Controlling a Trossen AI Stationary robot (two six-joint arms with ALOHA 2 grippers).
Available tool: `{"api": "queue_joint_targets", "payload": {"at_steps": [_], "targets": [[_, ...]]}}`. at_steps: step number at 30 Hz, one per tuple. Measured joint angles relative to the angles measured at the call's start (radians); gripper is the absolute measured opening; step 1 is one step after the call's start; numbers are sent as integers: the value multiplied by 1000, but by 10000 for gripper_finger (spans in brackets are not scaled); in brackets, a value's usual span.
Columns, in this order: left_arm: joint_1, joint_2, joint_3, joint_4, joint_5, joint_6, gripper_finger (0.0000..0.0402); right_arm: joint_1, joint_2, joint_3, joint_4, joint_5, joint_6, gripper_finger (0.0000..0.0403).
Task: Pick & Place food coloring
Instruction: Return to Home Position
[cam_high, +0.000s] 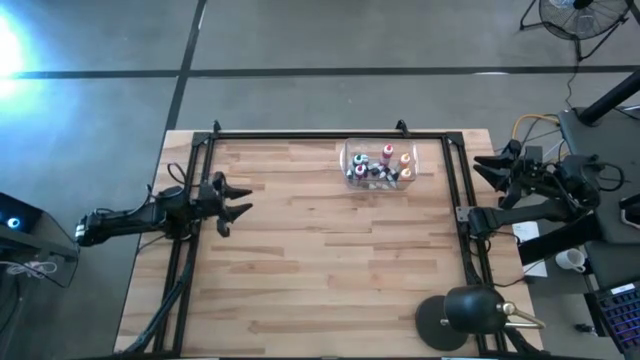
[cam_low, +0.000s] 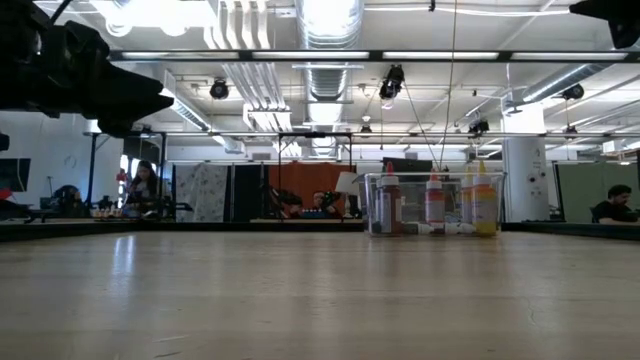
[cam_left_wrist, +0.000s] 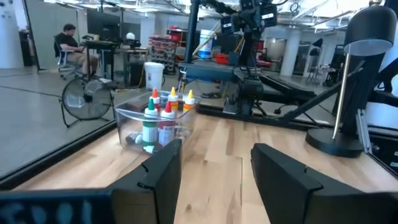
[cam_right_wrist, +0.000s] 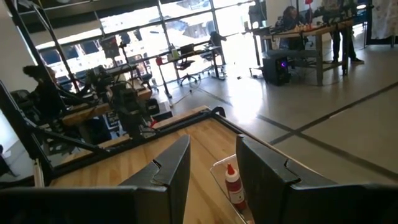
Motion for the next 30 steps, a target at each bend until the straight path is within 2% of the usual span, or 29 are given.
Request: {"api": "queue_joint_targets", "payload": {"at_steps": [13, 30], "targets": [[-8, 0, 0, 1, -5, -83, 167, 0, 0, 0, 0, 0, 0, 123], [-8, 0, 0, 1, -7, -85, 167, 0, 0, 0, 0, 0, 0, 123]]}}
